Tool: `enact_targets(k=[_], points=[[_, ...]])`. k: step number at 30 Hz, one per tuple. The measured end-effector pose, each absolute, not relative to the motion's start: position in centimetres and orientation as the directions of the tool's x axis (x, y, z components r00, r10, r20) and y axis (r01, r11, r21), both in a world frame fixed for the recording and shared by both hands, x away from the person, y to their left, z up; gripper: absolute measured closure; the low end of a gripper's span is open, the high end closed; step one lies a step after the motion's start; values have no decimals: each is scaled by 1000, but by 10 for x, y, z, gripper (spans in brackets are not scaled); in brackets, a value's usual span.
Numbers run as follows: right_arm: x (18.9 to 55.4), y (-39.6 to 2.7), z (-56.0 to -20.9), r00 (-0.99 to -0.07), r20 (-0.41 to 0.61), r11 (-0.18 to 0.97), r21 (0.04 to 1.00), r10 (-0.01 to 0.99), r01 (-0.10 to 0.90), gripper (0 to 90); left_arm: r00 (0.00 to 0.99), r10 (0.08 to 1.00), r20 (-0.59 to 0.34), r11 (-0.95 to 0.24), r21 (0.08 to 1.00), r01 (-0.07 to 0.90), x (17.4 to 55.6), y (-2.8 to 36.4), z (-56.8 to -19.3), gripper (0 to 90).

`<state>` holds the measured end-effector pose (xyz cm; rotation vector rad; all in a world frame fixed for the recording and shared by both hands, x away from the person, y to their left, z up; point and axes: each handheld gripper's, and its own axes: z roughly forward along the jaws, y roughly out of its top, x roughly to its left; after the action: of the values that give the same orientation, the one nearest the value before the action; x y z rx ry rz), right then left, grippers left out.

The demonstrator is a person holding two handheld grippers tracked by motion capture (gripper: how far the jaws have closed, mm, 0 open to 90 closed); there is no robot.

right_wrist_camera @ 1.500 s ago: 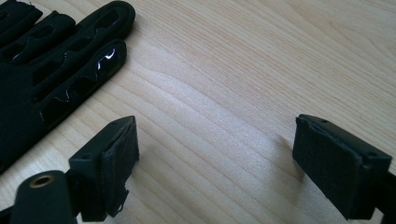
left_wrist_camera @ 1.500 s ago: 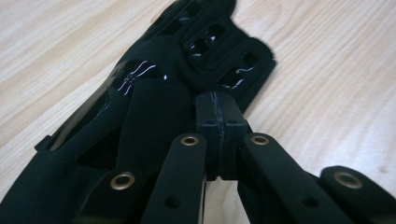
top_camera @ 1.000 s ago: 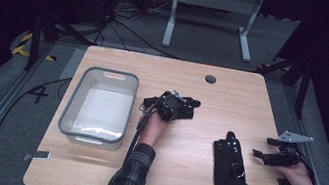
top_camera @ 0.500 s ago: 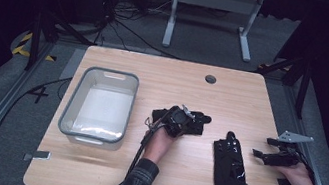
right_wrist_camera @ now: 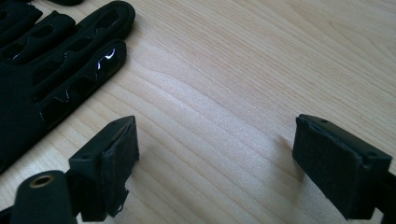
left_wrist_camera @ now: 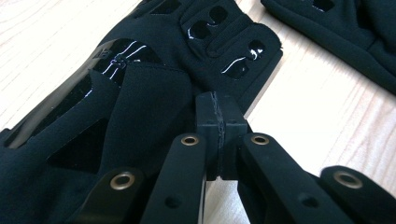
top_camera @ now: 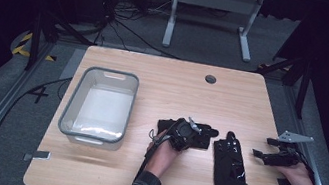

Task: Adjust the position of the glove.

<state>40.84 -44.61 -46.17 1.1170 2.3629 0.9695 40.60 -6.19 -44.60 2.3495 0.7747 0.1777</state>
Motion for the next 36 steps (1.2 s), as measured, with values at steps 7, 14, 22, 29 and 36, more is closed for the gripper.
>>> enact_targets(k=[7,14,22,29,36], points=[[408,-446,-462,-627,-24,454,710,779,538,151,805,591,-55,-601,636,484,411,-47,-429,898],[408,-446,-462,-627,-23,454,710,779,538,151,757,653,-18,-574,640,510,433,-24,-422,898],[408,-446,-462,-627,-24,454,710,779,538,151,701,714,6,-556,612,562,453,-9,-430,898],[408,-446,-462,-627,-24,454,710,779,537,151,675,738,-6,-546,582,602,458,-7,-446,898],[408,-446,-462,-627,-23,454,710,779,538,151,672,741,14,-560,566,605,448,-10,-445,898]])
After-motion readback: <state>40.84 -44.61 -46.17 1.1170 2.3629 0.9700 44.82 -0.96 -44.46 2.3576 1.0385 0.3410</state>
